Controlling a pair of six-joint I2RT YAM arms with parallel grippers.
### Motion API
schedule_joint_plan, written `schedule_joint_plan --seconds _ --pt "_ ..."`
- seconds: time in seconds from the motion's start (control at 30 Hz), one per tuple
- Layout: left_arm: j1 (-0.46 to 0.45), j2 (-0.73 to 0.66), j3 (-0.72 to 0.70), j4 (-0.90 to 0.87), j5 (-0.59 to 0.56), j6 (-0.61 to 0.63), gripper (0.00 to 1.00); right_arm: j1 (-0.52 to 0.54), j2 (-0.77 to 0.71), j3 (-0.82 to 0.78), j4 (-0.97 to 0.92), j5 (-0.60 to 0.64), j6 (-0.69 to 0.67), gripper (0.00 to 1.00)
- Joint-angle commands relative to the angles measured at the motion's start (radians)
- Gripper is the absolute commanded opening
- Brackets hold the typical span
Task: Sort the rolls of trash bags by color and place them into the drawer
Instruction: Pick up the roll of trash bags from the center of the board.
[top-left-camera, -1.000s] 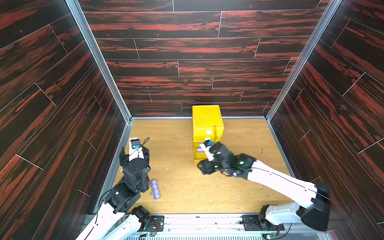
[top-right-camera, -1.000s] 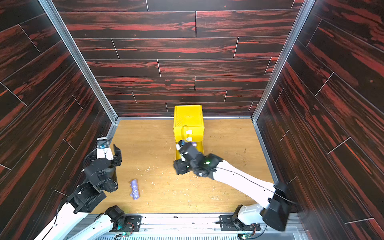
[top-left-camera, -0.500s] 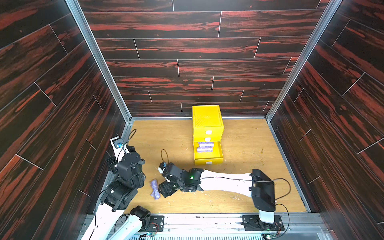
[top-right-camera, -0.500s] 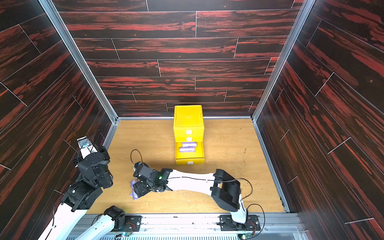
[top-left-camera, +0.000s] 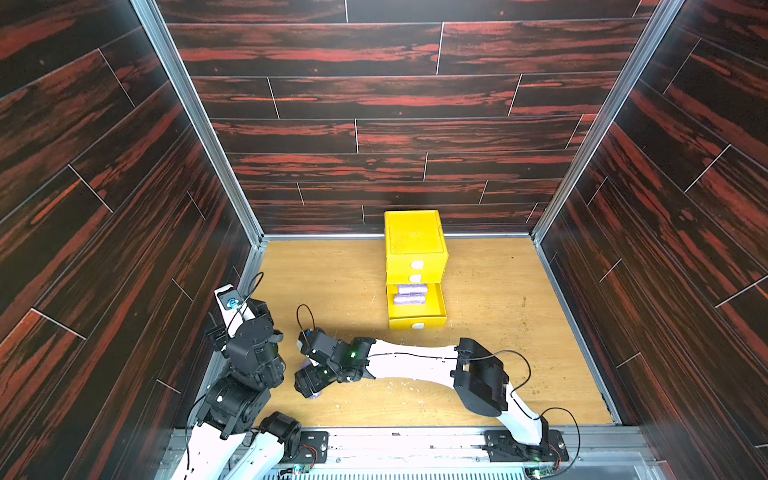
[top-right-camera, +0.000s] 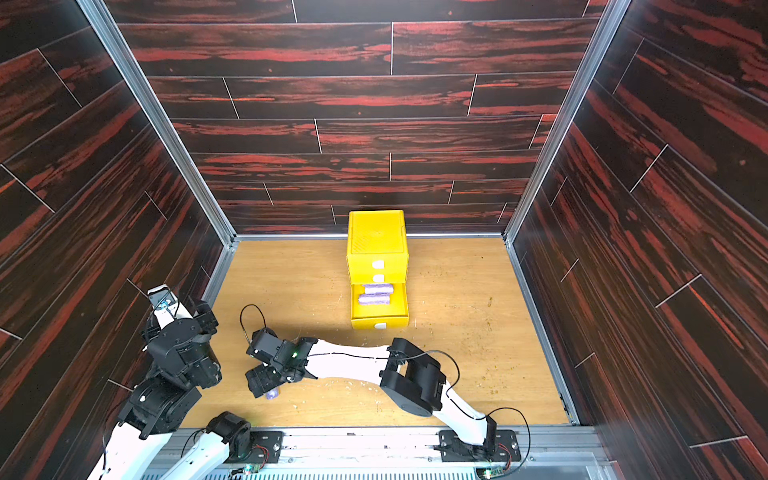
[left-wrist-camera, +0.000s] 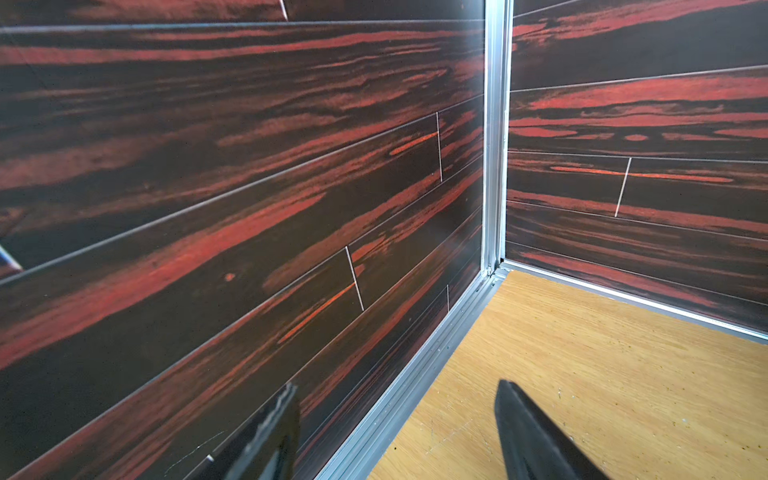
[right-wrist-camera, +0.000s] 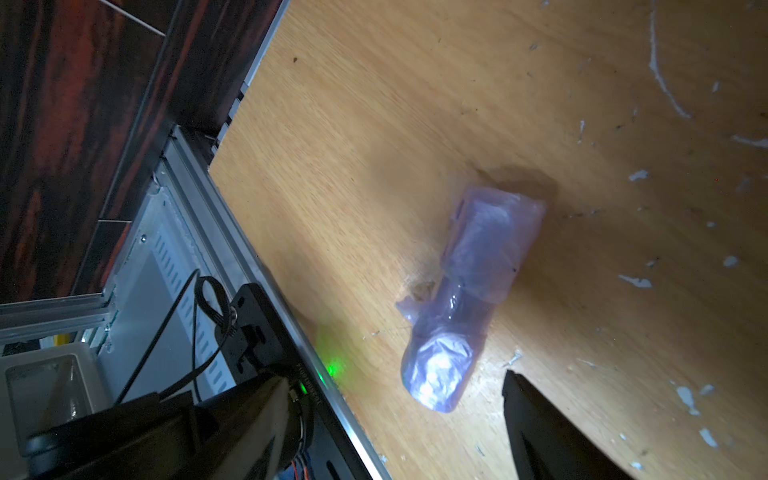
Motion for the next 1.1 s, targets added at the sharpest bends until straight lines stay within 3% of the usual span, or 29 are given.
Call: schedule_joint_plan --seconds 0.0,0.5,0.87,1.07 --pt "0.009 0.000 -0.015 0.019 0.017 -0.008 0.78 0.002 0.028 0.043 -0.048 -0.007 0.006 0.86" --pt "0.011 -0.014 -0.027 0.015 0.038 -0.016 0.78 0.009 0.115 0.153 -0.134 0.039 0.017 0.81" --pt "0.012 -0.023 -0.029 0.008 0.044 -0.023 0.78 0.010 0.296 0.414 -0.326 0.090 0.019 0.77" --pt "0.012 -0.025 -0.029 0.006 0.047 -0.023 0.78 0.010 0.337 0.469 -0.379 0.107 0.022 0.76"
